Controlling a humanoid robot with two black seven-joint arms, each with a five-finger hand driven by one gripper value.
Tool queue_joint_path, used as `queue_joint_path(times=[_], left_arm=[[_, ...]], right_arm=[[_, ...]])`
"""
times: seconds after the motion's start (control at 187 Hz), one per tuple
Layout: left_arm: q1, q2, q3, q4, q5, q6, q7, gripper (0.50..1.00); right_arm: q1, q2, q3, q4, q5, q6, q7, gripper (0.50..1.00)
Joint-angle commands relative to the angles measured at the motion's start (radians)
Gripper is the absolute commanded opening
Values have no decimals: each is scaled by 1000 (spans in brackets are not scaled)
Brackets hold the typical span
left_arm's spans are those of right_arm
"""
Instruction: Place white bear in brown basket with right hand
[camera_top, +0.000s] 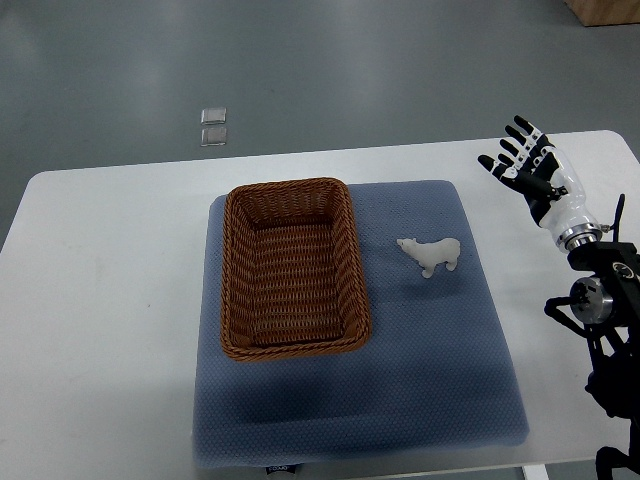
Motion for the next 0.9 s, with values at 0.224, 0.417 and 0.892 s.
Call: queue_joint_path(times=[0.224,0.417,0.892], left_arm=[[0,0,0,2,0,5,0,1000],[0,0,-2,-1,0,5,-2,1000],[1,0,-3,-1,0,5,0,1000]], right_arm=[[0,0,4,0,0,-1,2,926],[2,0,5,0,0,-1,8,926],[29,0,-7,0,3,15,2,924]])
